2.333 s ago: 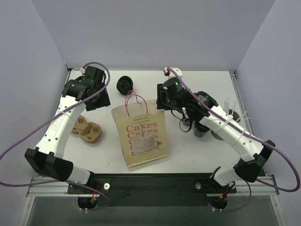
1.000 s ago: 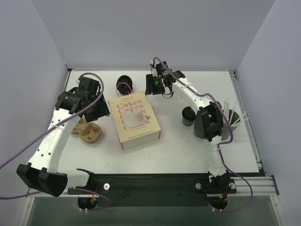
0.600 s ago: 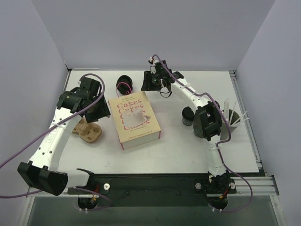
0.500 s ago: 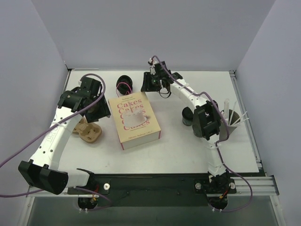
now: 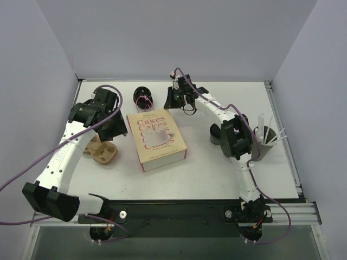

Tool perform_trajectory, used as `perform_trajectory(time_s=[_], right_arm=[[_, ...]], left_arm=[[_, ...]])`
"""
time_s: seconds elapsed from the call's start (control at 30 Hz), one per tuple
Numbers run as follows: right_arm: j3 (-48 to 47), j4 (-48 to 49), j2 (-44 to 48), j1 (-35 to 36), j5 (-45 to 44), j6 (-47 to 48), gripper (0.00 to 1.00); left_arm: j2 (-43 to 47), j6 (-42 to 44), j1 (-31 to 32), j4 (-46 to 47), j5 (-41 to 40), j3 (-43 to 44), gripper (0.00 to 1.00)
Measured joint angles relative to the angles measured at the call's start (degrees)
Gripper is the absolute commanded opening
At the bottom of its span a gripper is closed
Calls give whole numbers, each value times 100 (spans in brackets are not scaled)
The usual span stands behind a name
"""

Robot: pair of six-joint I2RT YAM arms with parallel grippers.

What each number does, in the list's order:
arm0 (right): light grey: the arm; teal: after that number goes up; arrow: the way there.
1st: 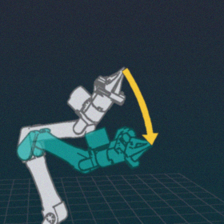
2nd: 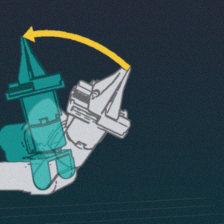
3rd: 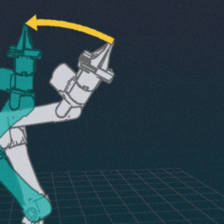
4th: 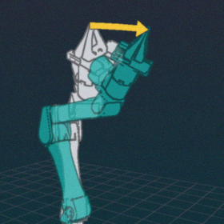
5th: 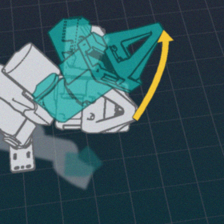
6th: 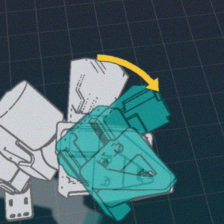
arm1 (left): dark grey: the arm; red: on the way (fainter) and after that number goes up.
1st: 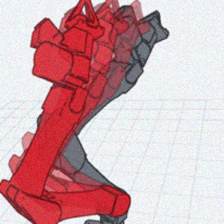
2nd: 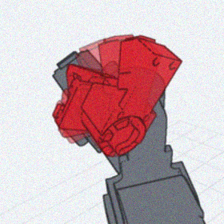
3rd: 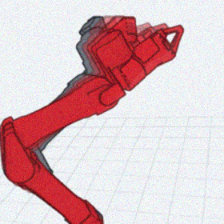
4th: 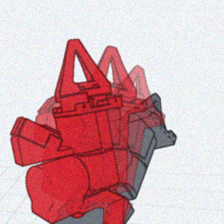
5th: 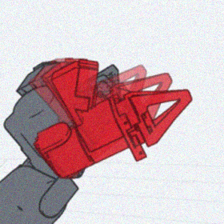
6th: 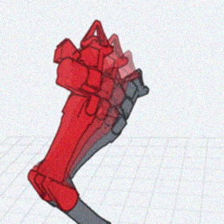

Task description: Pack the takeout coffee

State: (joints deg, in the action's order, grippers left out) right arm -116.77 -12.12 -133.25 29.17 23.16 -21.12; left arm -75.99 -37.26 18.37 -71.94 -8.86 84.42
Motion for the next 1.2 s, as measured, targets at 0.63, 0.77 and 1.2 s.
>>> perform_trajectory(time_s=[0.63, 0.77, 1.2], right_arm=[[3185, 1659, 3834, 404, 17, 640, 0], [4083, 2708, 4413, 625, -37, 894, 0], [6679, 5237, 5414, 1104, -732, 1641, 0]], left_arm=[[-1016, -162, -275, -531, -190, 2208, 65], [-1211, -240, -503, -538, -90, 2277, 64], [-968, -337, -787, -557, 758, 1488, 64]])
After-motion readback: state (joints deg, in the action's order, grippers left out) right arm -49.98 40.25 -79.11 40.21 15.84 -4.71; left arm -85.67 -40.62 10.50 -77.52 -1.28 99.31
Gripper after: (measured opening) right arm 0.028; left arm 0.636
